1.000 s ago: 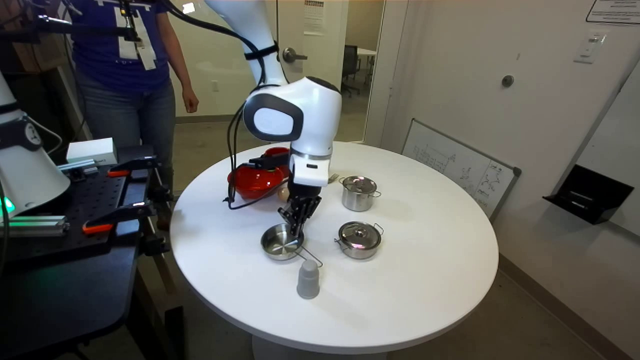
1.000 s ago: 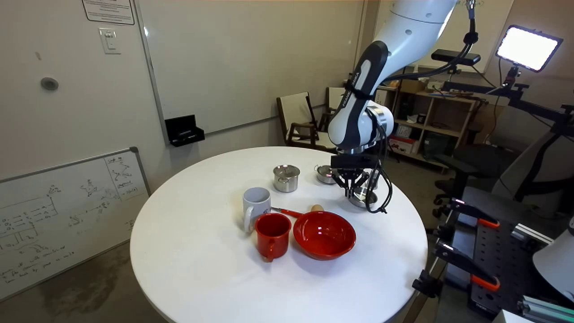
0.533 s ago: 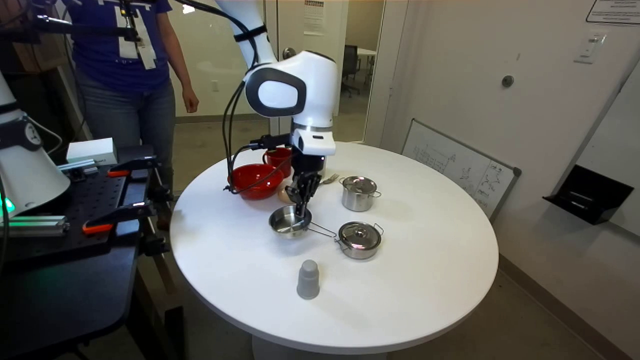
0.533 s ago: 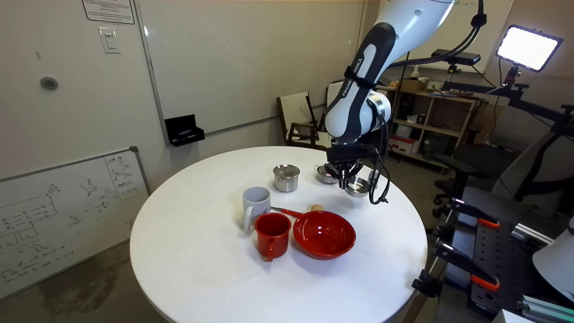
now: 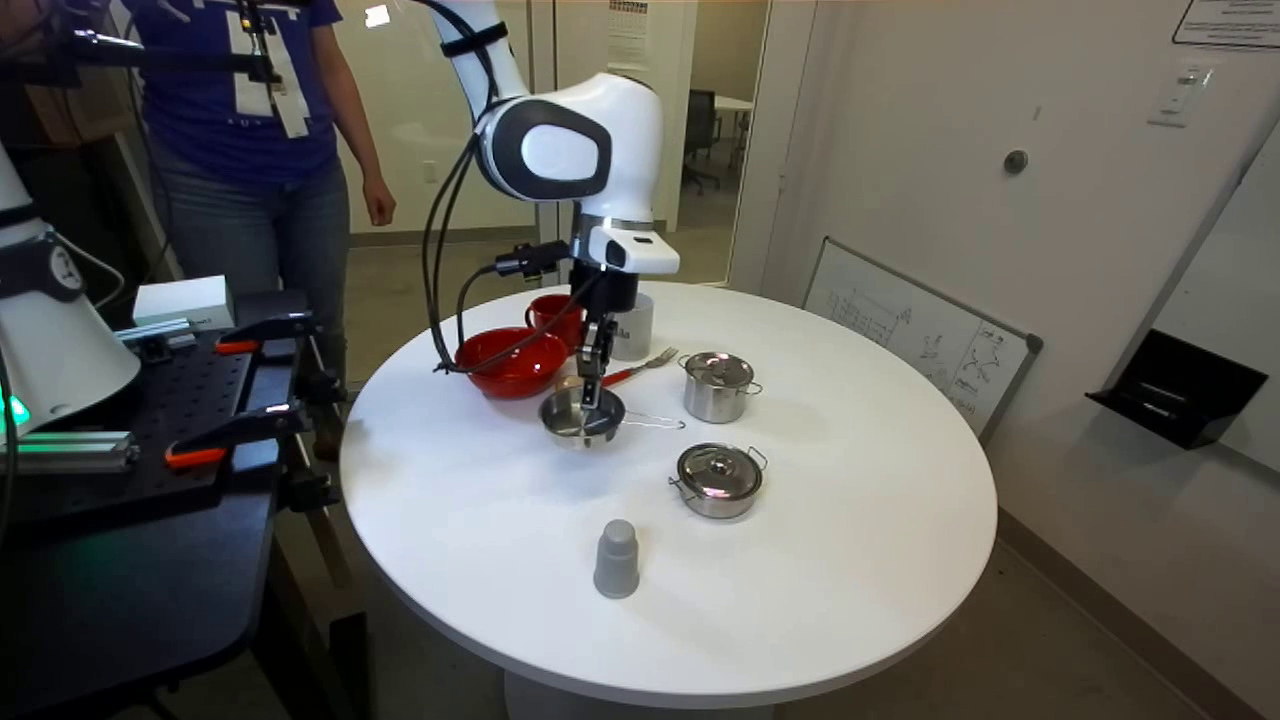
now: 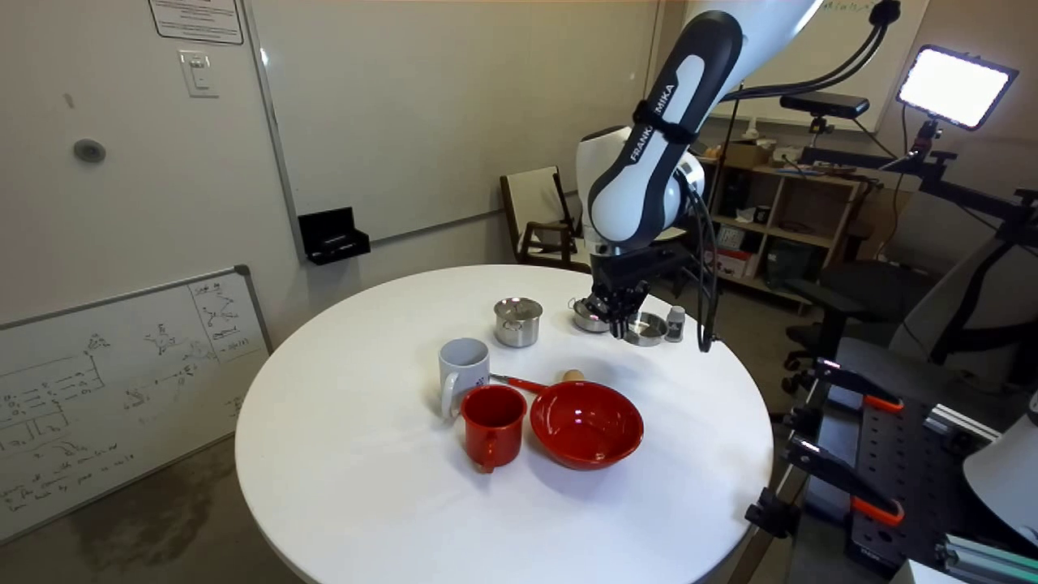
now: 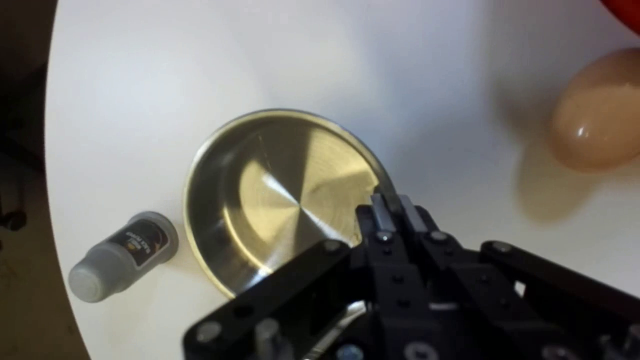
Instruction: Move the pan away from you
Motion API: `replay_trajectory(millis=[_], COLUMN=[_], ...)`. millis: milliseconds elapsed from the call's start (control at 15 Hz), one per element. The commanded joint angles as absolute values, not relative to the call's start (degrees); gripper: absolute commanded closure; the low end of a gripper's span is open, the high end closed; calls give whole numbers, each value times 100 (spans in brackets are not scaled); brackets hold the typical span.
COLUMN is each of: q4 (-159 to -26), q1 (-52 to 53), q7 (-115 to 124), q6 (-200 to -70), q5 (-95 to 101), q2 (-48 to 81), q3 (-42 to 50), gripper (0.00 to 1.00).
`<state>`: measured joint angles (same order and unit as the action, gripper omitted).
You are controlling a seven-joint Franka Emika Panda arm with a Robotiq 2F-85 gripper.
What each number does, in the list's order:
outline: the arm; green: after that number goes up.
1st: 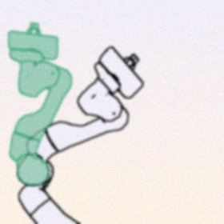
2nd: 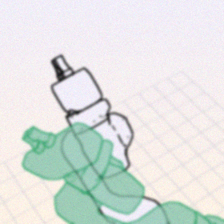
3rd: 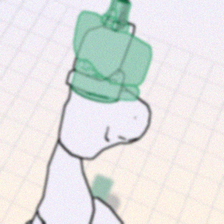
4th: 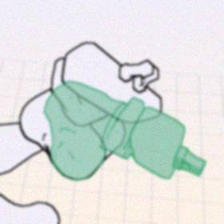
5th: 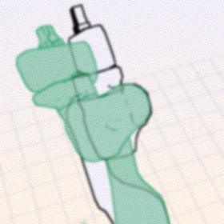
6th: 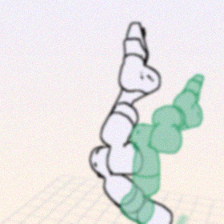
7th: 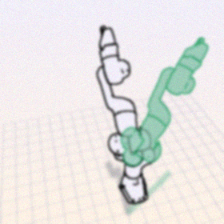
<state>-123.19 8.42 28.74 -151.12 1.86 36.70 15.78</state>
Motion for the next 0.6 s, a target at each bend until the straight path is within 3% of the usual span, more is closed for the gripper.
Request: replay_trajectory(millis=[0,533], q4=[-12373,-12398], q1=[819,539], q7=[2179,434], q6=[-14920,-14948], q5=[560,1142], q2=[3524,3564], q3=[1405,939], gripper=[99,99])
